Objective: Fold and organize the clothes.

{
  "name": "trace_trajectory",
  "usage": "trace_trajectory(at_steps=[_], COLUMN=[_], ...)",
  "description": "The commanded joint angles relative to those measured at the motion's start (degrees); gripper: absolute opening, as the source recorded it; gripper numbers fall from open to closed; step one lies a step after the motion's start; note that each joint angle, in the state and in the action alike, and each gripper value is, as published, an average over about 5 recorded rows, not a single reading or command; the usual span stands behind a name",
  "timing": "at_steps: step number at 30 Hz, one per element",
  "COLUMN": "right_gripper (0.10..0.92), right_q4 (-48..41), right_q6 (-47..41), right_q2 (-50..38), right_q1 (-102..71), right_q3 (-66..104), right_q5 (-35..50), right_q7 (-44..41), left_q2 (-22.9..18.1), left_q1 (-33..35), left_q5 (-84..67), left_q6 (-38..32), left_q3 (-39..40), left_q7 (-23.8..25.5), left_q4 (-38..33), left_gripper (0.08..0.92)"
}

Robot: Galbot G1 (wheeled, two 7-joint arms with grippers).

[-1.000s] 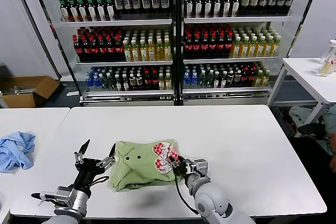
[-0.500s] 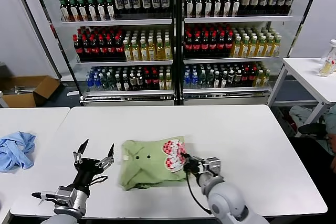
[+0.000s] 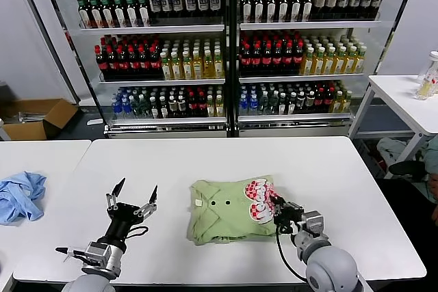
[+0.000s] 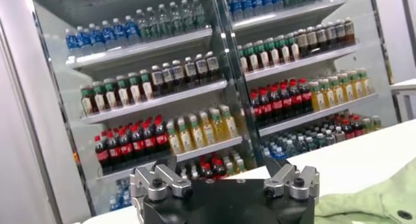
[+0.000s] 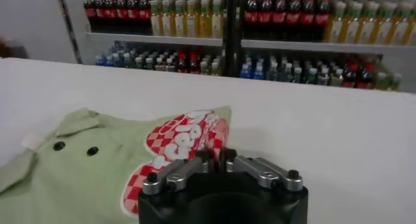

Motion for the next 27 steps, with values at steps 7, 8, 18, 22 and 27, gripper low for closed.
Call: trace_trajectory(at_steps=[7, 8, 18, 22, 27], right_gripper=[0.440, 0.466, 0.743, 0.810, 0.822], right_q4=[6.67, 6.61, -0.26, -2.71, -4.46], right_q6=[3.78, 4.44, 10.79, 13.47, 15.36], right_q2=[-1.77, -1.74, -2.51, -2.41, -2.29], right_q1=[-5.38, -4.80, 0.83, 1.19, 1.21], right_q3=[9.55, 9.75, 12.01, 11.94, 11.92], right_q5=[-10.98, -11.23, -14.12, -15.86, -16.94], right_q7=[-1.01, -0.89, -1.29, -1.98, -2.62], left_q2=[0.75, 0.82, -0.41, -0.66, -0.59], left_q1=[-2.73, -3.04, -6.41, -7.42, -8.35], left_q5=[1.25, 1.25, 1.04, 0.84, 0.21], left_q6=[-4.80, -5.00, -4.51, -4.13, -4.15], left_q3=[-0.54, -0.57, -0.64, -0.29, -0.60], left_q7=[2.21, 2.37, 3.86, 3.21, 3.27], left_q4=[3.12, 3.38, 5.19, 5.83, 6.81], left_gripper=[0.822, 0.823, 0.822, 0.823, 0.823])
